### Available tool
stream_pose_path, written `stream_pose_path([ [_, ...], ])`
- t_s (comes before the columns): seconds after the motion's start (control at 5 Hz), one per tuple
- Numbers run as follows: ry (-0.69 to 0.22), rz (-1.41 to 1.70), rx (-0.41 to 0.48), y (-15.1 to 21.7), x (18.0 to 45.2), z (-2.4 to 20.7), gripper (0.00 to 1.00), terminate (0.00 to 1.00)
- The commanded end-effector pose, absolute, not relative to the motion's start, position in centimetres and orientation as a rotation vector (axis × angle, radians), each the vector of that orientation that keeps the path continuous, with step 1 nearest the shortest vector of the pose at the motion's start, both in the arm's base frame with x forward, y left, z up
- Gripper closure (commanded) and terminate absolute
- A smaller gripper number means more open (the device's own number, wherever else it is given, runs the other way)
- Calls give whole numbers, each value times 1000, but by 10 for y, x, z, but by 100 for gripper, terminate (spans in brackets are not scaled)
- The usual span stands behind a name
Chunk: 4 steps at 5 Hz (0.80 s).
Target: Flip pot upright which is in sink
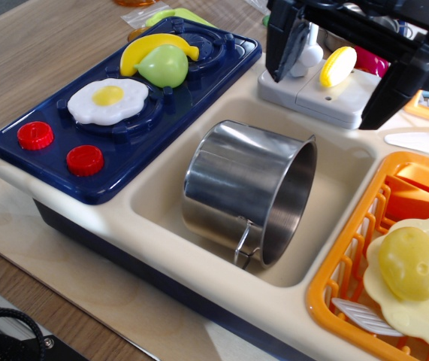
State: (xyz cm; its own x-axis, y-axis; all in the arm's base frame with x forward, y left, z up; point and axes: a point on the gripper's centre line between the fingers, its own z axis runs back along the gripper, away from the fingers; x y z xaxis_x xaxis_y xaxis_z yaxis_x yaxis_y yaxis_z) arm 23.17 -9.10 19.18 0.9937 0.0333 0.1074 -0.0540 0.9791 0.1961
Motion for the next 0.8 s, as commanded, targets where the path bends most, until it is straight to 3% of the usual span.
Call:
stream_pose_path([
  [0.0,-104,44,200,-91,232,192,0,0],
  [0.4,-199,-32,487,-97,233,162,0,0],
  [0.6,-247,-38,541,-98,229,147,0,0],
])
